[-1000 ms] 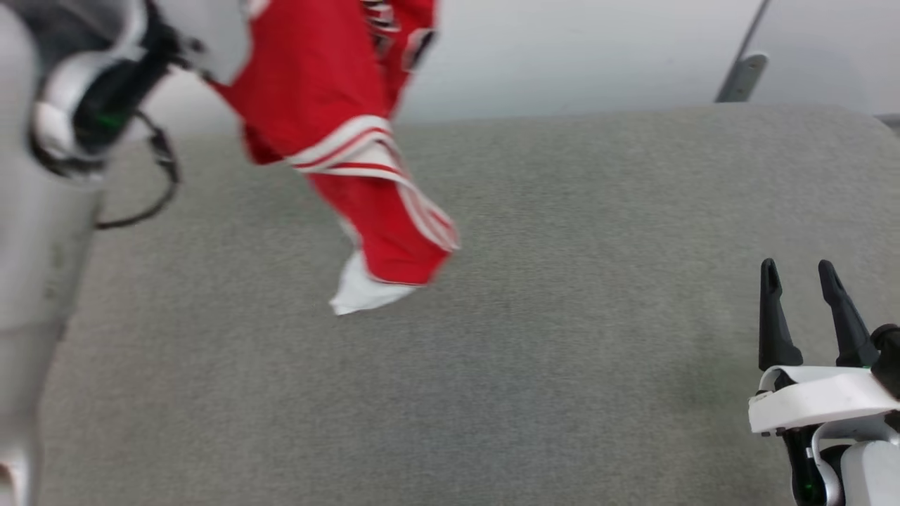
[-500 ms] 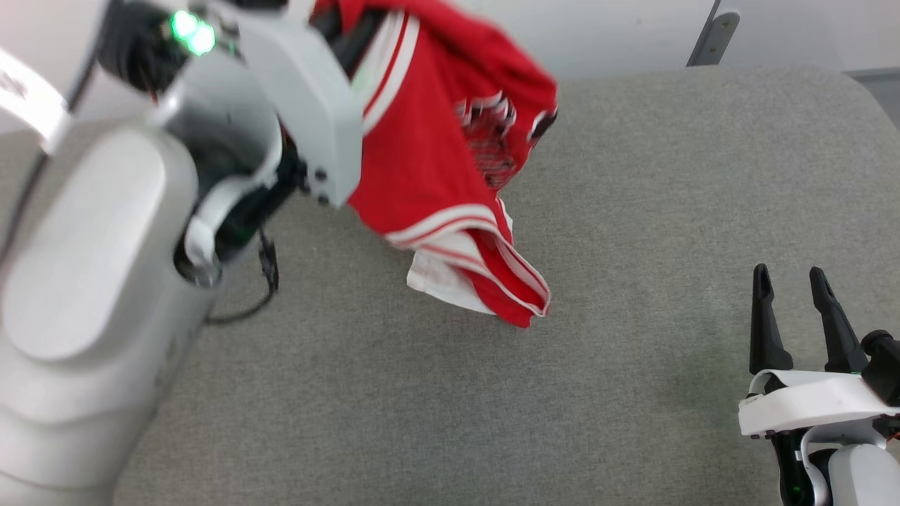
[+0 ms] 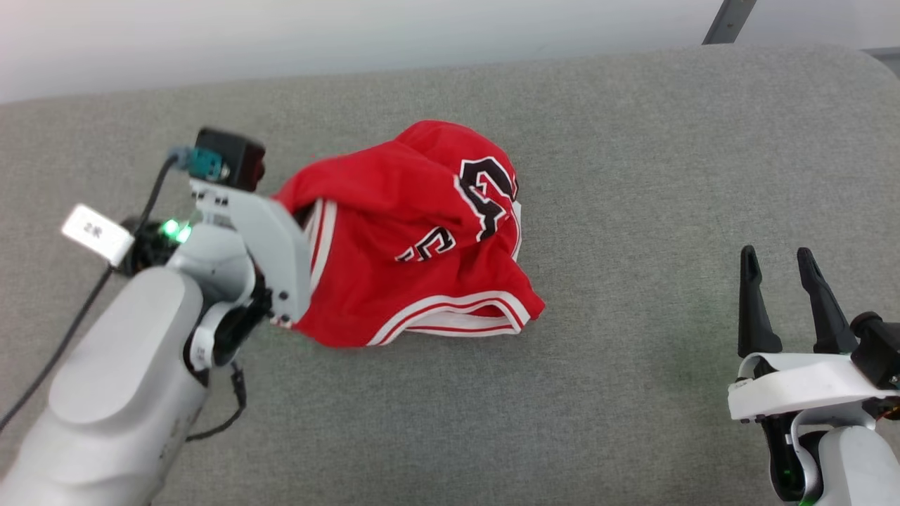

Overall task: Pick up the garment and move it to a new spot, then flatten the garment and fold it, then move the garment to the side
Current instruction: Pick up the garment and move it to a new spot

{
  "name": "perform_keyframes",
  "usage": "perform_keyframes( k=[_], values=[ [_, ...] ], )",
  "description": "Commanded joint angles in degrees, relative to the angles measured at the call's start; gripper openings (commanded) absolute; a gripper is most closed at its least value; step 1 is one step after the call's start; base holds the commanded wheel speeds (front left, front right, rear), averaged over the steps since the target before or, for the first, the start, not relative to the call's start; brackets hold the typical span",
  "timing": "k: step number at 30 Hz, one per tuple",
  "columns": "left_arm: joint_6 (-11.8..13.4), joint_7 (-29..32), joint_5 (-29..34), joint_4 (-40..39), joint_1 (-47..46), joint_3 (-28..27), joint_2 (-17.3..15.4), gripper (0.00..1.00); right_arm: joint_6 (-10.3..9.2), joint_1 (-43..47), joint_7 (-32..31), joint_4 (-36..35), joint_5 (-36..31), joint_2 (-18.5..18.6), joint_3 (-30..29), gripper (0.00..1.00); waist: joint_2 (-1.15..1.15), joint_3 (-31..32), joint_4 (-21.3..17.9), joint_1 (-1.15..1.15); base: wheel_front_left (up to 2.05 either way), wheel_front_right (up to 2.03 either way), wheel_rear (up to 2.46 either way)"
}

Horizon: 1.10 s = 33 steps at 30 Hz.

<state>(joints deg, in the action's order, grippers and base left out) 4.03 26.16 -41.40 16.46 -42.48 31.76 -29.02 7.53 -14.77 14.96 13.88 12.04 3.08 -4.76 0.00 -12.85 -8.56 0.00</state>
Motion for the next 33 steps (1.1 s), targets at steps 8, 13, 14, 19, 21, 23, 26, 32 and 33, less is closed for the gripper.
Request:
perform_keyframes(
  k=[8, 13, 14, 19, 21, 23, 26, 32, 33],
  values=[
    [-2.7, -1.9, -1.6, 13.9, 1.3, 0.9, 2.2, 0.0, -0.08, -1.2, 0.3, -0.6, 0.4, -0.1, 1.4, 1.0, 0.0, -0.7, 0.2, 0.0, 0.0, 0.0, 0.0],
    [-4.9, -2.4, -2.3, 21.3, 0.3, 1.7, 4.1, 0.0, -0.08, -1.8, 0.3, -0.7, 0.5, -0.1, 2.4, 1.0, 0.0, -0.7, 0.2, 0.0, 0.0, 0.0, 0.0],
    [-5.4, -2.2, -2.5, 22.7, 0.2, 1.9, 4.4, 0.0, -0.08, -1.9, 0.3, -0.7, 0.6, -0.1, 2.6, 1.0, 0.0, -0.7, 0.1, 0.0, 0.0, 0.0, 0.0],
    [-7.6, -1.9, -3.4, 28.6, -0.6, 2.6, 5.8, 0.2, -0.08, -1.6, 0.3, -0.5, 0.8, 0.4, 3.1, 1.0, 0.0, 0.2, 0.4, 0.0, 0.0, 0.0, 0.0],
    [-8.5, -1.5, -2.8, 30.3, -0.8, 3.5, 5.8, 0.45, -0.08, -1.3, 0.3, -0.4, 0.9, 0.7, 3.1, 1.0, 0.0, 0.9, 0.6, 0.0, 0.0, 0.0, 0.0],
    [-9.5, -2.3, -3.5, 31.1, -1.4, 3.4, 6.1, 0.67, -0.08, -1.0, 0.3, -0.4, 1.0, 1.0, 3.2, 1.0, 0.0, 1.6, 0.9, 0.0, 0.0, 0.0, 0.0],
    [-10.4, -3.7, -3.7, 31.6, -2.3, 3.7, 6.0, 1.0, -0.08, -0.5, 0.3, -0.2, 1.3, 1.6, 3.6, 1.0, 0.0, 2.9, 1.4, 0.0, 0.0, 0.0, 0.0],
    [-11.2, -7.0, -4.3, 30.7, -1.5, 4.4, 5.3, 1.0, -0.08, 1.0, 0.3, -0.3, 1.8, 2.7, 3.9, 1.0, 0.0, 6.2, 3.2, 0.0, 0.0, 0.0, 0.0],
    [-11.3, -7.9, -4.7, 30.3, -1.1, 4.2, 5.1, 1.0, -0.08, 1.4, 0.3, -0.4, 2.0, 2.8, 3.9, 1.0, 0.0, 6.7, 3.5, 0.0, 0.0, 0.0, 0.0]
  ],
)
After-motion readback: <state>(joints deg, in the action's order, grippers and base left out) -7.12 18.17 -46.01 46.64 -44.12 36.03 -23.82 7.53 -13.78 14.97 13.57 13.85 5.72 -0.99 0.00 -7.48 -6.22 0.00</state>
